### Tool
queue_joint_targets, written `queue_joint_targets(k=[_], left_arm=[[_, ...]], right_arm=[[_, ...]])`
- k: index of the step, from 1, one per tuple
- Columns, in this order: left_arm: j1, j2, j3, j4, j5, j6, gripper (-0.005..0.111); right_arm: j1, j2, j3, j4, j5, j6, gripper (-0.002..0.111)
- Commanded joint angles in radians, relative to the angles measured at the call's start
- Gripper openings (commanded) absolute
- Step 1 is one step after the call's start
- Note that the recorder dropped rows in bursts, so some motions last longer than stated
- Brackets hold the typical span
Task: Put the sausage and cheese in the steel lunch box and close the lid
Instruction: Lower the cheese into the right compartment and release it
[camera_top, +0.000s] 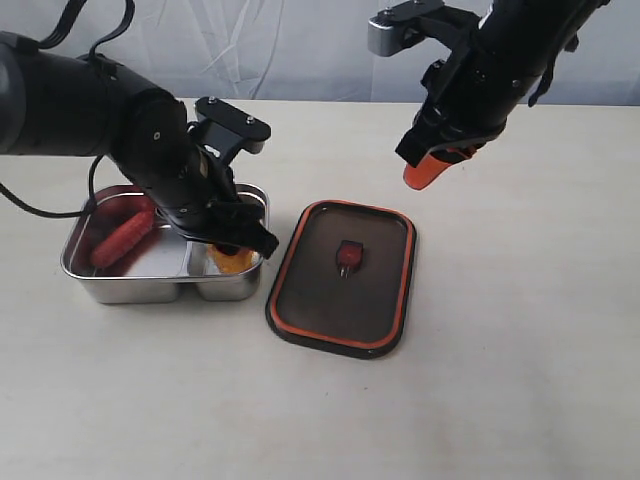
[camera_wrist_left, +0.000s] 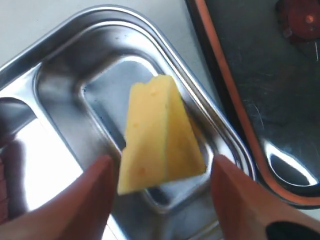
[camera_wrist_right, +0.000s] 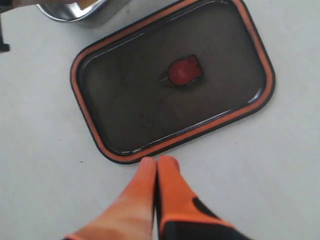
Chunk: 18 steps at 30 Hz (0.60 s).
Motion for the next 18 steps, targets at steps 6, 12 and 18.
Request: queue_joint_targets(k=[6,12,18], left_arm=[[0.0,-0.046,-0.018,0.011,0.021,-0.007,0.028],[0.029,-0.177,-0.018,0.084,0.071,-0.007,0.0],[0.122,-0.28,-0.018,0.086,0.219,-0.007,0.0]], right_arm=[[-0.005,-0.008,0.002,-0.195,-0.083,0.127,0.0],[-0.005,-0.003,0.002,-0.258,-0.213,0.18,0.0],[-0.024,0.063,0.001,-0.308,-0.223,0.26,0.026]])
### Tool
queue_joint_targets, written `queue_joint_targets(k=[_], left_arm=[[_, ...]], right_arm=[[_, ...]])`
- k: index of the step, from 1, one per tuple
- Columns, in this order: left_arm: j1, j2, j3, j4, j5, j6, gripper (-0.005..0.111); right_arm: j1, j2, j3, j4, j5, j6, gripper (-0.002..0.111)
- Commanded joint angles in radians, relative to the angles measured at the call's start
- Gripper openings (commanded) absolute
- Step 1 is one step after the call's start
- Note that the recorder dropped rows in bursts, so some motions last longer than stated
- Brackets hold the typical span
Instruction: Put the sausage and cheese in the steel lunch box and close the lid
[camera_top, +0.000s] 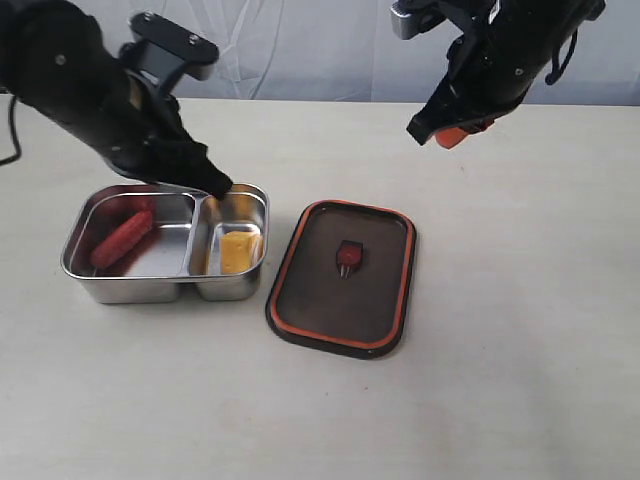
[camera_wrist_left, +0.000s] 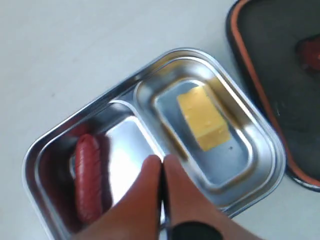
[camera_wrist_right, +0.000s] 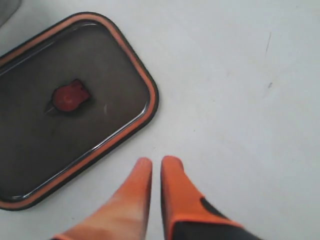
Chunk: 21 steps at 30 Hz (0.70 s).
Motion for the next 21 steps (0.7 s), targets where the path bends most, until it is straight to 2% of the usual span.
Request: queue_joint_targets(k=[1,3,5,13,17,21], left_arm=[[0.062,-0.071,-0.004,-0.001,0.121,-0.005,0.0],[0.07,-0.1,0.017,-0.008,0.145,-0.005,0.0],[0.07,-0.126,0.046,-0.008,0.147,-0.002,0.0],[0.07,-0.227,0.171,-0.036,0.145,-0.002,0.0],[0.07,-0.264,0.205,-0.038,0.145,-0.002,0.0],[0.07,-0.295,0.218,-0.06,0.145,-0.002,0.0]], right_arm=[[-0.03,0.063,0.0,-0.028,-0.012,0.037,0.032],[-0.045,0.095,0.0,-0.028,-0.019,0.037,0.046],[-0.061,0.123,0.0,-0.028,-0.025,0.037,0.053],[-0.072,0.229,-0.014,0.023,-0.026,0.037,0.053],[-0.072,0.276,-0.054,0.111,0.012,0.037,0.053],[-0.072,0.326,-0.102,0.116,0.002,0.037,0.053]])
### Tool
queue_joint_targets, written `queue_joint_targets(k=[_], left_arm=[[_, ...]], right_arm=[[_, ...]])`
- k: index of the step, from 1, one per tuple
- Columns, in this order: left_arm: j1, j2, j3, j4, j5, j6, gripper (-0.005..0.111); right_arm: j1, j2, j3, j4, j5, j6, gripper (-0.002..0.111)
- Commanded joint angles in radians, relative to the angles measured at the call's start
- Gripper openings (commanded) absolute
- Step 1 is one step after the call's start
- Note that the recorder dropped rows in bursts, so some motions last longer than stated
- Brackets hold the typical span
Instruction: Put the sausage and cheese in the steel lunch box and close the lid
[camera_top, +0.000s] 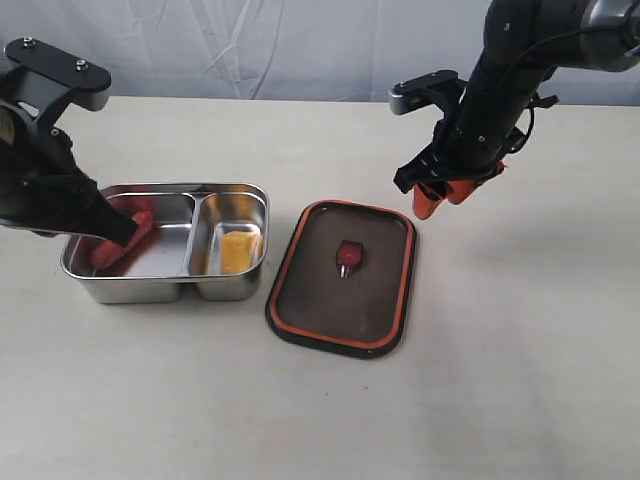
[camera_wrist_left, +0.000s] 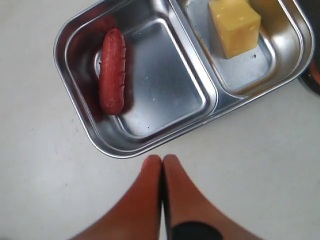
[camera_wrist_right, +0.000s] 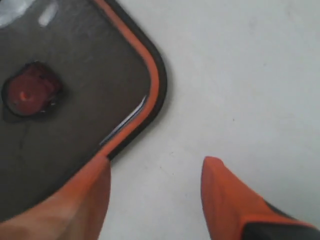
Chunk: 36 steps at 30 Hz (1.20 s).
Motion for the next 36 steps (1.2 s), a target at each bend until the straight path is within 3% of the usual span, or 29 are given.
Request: queue_joint_targets(k=[1,12,32,36], left_arm=[[0.002,-0.039,0.013,-0.031,-0.005,-0.002,0.0],[0.002,-0.051,0.013,-0.031,-0.003,-0.002,0.0],[0.002,-0.051,0.013,-0.031,-0.003,-0.002,0.0],[0.002,-0.051,0.013,-0.031,-0.003,-0.002,0.0]], right_arm=[[-0.005,0.052,-0.061,0.013,0.0,0.0,0.053],[-0.005,0.152,-0.152,0.08,0.036,0.0,0.053],[-0.005,0.237,-0.154,0.083,-0.032,-0.002,0.053],[-0.005,0.252,-0.154,0.083,-0.03,-0.002,0.04]])
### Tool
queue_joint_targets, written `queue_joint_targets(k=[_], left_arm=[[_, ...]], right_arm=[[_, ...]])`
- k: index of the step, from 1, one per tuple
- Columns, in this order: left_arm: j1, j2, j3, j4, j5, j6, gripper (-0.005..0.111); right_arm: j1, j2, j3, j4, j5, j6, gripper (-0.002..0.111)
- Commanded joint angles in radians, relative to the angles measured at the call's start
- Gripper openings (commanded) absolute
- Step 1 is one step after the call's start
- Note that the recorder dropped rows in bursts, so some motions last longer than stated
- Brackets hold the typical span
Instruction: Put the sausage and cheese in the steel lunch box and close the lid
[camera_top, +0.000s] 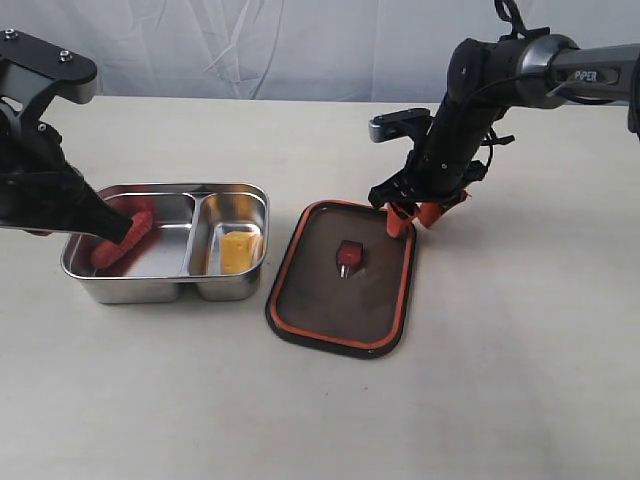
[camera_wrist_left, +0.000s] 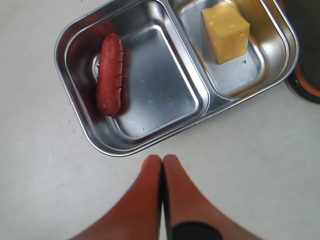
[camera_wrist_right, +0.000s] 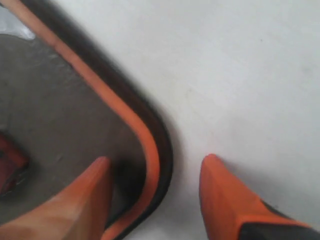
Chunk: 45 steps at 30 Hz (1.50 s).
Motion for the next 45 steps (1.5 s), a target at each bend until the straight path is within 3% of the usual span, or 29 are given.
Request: queue_joint_targets(k=[1,6,18,22,27,31,35,41,45], left_arm=[[0.002,-0.007,0.005,-0.007,-0.001,-0.002,0.0],[0.002,-0.007,0.005,-0.007,0.001,-0.002,0.0],[0.002,-0.007,0.005,-0.063,-0.005,-0.004,0.002],[0.012,-0.011,-0.003,-0.119,-0.071,0.003,0.014],[0.074,-0.013,-0.063,-0.225,-0.077,0.078,0.045],[0.167,-0.013,-0.088,-0.405,-0.062,0.228,0.059],[0.275,-0.012,-0.089,-0.746,-0.032,0.495,0.059],[0.42,0.067,-0.089,-1.08,0.11,0.753,0.059],[0.44,0.148,-0.089,-1.315,0.211,0.897,0.059]], right_arm=[[-0.005,0.02,-0.003,0.0,-0.009,-0.004,0.033],[-0.005,0.022,-0.003,0.0,-0.016,-0.004,-0.001],[-0.005,-0.047,-0.003,-0.021,0.007,-0.004,-0.001],[-0.005,-0.102,-0.003,-0.041,-0.012,-0.004,-0.001],[-0.024,-0.163,-0.003,-0.029,-0.039,-0.002,-0.001],[-0.041,-0.201,-0.003,0.028,-0.048,-0.006,-0.001],[-0.045,-0.23,-0.003,0.074,-0.054,-0.034,-0.001],[-0.045,-0.264,-0.003,0.218,-0.054,-0.125,-0.001],[-0.045,-0.264,-0.003,0.281,-0.052,-0.144,-0.001]])
